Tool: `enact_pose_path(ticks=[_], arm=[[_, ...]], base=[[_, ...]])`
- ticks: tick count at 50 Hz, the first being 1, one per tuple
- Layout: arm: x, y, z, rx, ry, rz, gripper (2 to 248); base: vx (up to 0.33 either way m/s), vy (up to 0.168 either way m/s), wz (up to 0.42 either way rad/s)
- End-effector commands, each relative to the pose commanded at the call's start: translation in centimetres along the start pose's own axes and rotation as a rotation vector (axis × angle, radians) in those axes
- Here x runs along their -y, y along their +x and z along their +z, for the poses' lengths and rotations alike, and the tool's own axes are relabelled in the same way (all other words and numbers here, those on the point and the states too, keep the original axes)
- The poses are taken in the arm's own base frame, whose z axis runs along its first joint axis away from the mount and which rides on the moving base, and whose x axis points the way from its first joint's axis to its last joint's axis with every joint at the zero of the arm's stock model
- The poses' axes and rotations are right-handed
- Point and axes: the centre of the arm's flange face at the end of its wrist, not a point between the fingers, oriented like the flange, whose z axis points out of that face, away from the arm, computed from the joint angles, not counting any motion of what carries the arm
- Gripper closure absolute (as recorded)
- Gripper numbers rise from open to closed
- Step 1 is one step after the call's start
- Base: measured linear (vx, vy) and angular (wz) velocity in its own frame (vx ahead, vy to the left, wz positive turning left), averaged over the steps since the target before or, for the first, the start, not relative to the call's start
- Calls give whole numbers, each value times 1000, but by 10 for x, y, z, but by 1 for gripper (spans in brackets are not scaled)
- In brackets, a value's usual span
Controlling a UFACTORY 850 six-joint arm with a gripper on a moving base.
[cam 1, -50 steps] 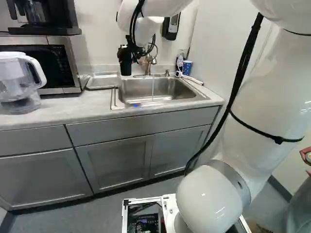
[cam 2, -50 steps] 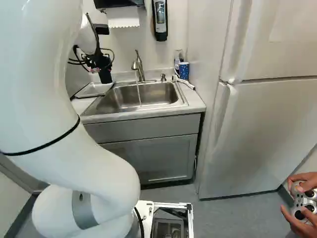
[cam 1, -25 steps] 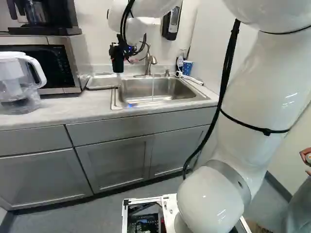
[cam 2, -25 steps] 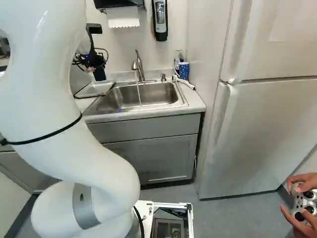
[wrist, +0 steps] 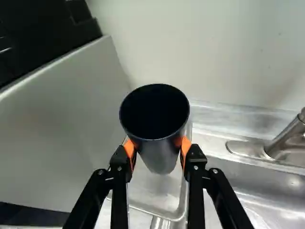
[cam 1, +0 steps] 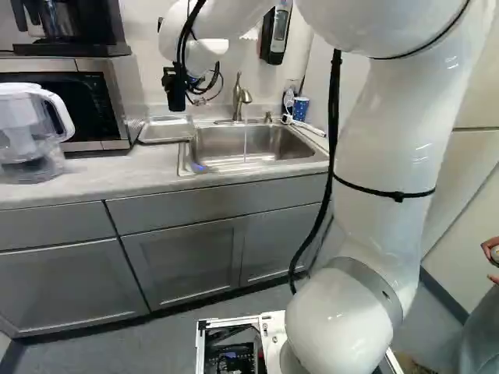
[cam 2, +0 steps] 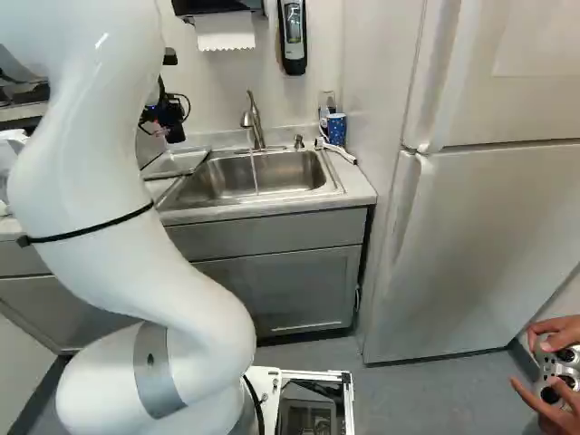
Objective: Rinse the cup and place it in the tray
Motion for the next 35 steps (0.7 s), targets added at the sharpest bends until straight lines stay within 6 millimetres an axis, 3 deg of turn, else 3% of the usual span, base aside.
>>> enact_pose_path(ticks=[35], arm=[[-3,-31,23,39,-9,-1,136]], base=[[0,0,0]])
